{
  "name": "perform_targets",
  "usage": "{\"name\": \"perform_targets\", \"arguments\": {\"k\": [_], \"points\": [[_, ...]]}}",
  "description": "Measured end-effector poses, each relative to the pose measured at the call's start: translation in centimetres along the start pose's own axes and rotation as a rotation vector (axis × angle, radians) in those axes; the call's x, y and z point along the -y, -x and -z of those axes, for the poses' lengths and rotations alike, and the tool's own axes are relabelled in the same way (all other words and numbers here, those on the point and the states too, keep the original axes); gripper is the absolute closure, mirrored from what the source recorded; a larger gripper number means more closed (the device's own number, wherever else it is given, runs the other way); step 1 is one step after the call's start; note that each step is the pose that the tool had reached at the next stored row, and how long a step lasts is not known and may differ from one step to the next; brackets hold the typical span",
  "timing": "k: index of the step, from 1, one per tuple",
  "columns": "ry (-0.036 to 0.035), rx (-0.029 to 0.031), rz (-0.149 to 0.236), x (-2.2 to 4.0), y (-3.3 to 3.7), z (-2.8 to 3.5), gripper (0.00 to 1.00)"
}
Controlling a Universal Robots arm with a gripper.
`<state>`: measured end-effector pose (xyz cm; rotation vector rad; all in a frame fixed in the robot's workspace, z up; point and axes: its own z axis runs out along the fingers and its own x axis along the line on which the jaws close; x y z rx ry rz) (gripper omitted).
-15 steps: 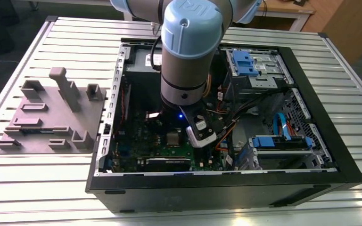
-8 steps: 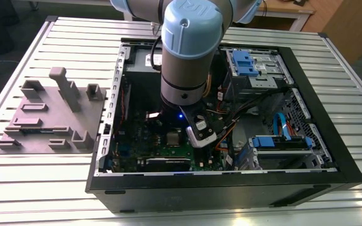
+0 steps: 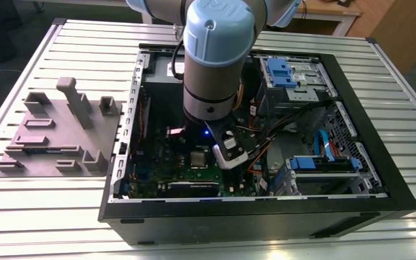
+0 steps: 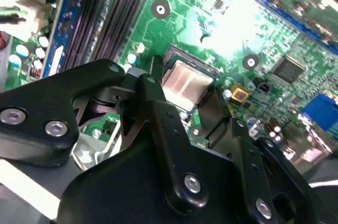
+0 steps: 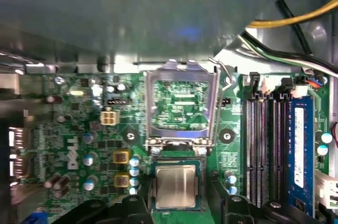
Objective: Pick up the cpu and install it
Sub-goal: 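Place the cpu into insertion slot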
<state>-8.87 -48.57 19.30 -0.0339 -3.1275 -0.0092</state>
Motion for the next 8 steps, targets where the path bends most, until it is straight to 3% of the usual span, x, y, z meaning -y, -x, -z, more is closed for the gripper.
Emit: {"name": "perform_targets", "arguments": {"k": [2, 8], "points": [[0.0044, 0.0, 0.0, 0.0, -0.12, -0.01, 0.46], [0.0066, 0.0, 0.0, -0.01, 0.06, -0.1, 0.46]]}}
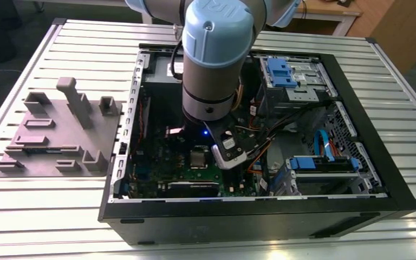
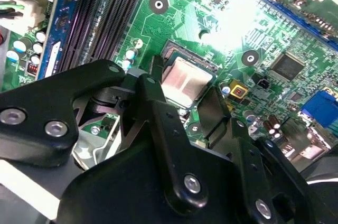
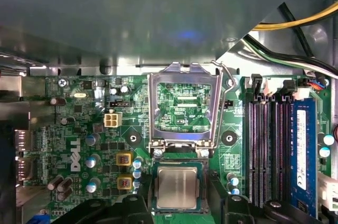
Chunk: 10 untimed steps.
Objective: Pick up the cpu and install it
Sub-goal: 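Place the cpu into insertion slot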
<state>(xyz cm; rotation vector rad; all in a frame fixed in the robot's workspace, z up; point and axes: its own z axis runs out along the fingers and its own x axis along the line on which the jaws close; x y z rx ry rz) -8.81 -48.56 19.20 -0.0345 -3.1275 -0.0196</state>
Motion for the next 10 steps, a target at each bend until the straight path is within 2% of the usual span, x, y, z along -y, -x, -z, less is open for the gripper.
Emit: {"name": "perform_targets", "arguments": {"k": [4, 10], "points": [[-0.0006, -0.0004, 0.0, 0.02, 0.1, -0.05, 0.59], [0.0003, 0.0, 0.001, 0.25, 0.12, -0.08, 0.6]]}}
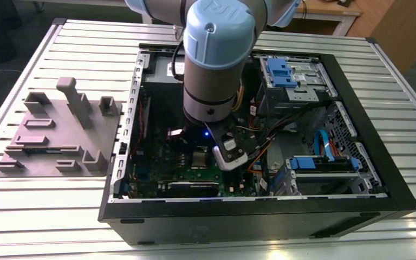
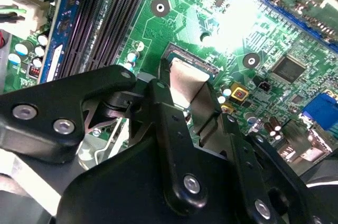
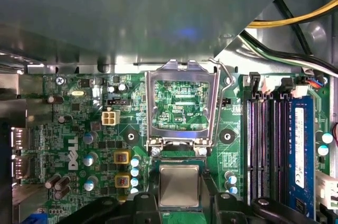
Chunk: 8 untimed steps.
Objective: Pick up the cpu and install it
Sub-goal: 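Place the cpu into insertion slot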
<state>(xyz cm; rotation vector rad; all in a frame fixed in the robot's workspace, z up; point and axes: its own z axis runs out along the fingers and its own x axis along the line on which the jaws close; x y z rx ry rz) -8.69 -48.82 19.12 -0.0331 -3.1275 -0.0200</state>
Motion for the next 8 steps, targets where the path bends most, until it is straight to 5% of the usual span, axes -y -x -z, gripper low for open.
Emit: {"name": "perform_targets", "arguments": {"k": [8], "points": [[-0.0003, -0.0003, 0.01, 0.23, -0.02, 0.01, 0.6]]}}
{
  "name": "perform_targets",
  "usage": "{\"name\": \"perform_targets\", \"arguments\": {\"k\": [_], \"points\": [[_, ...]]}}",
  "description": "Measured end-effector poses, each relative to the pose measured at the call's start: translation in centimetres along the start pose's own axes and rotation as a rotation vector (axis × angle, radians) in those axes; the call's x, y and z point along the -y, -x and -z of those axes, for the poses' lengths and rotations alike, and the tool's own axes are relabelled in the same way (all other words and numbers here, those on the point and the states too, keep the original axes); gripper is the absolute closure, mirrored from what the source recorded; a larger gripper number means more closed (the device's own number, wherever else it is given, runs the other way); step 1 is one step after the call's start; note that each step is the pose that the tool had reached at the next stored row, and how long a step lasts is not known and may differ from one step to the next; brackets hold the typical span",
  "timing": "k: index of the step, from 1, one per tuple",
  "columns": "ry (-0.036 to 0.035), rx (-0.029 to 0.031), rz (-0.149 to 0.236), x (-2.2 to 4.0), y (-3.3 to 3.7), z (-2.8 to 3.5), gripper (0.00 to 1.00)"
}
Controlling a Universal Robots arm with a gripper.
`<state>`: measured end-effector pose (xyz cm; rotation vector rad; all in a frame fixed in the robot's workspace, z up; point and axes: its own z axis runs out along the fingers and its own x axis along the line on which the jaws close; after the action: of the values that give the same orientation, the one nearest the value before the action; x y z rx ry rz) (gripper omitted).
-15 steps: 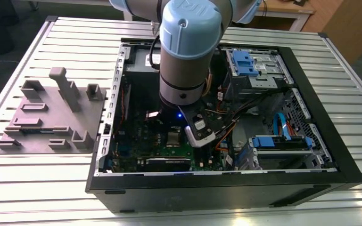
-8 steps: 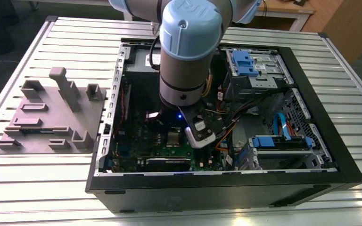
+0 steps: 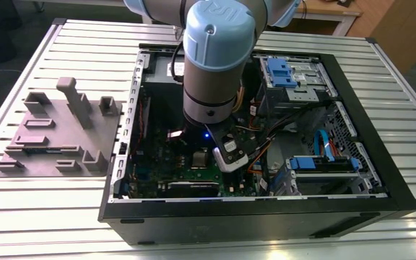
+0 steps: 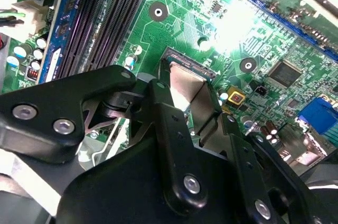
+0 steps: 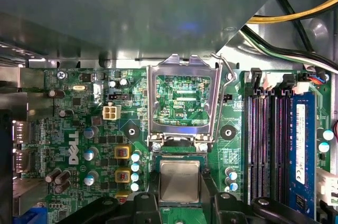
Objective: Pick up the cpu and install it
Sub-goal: 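Place the cpu into insertion slot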
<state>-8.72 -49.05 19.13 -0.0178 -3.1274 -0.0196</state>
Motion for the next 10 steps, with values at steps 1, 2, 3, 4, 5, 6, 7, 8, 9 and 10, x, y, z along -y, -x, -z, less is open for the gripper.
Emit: {"name": "perform_targets", "arguments": {"k": [1, 2, 3, 4, 5, 6, 7, 8, 9, 10], "points": [[0.0001, 0.0, 0.0, 0.0, 0.0, 0.0, 0.6], [0.0001, 0.0, 0.0, 0.0, 0.0, 0.0, 0.6], [0.0001, 0.0001, 0.0, 0.0, 0.0, 0.0, 0.6], [0.0001, 0.0001, 0.0, 0.0, 0.0, 0.0, 0.6], [0.0004, 0.0001, 0.0, 0.0, 0.0, -0.01, 0.6], [0.0004, 0.0004, 0.0, 0.0, 0.01, -0.02, 0.58], [0.0004, 0.0003, 0.0, 0.0, 0.01, -0.02, 0.58], [0.0004, 0.0002, 0.0, 0.0, 0.01, -0.02, 0.53], [0.0004, 0.0002, 0.0, 0.0, 0.01, -0.02, 0.53], [0.0001, 0.0, 0.0, 0.0, 0.0, 0.01, 0.53]]}}
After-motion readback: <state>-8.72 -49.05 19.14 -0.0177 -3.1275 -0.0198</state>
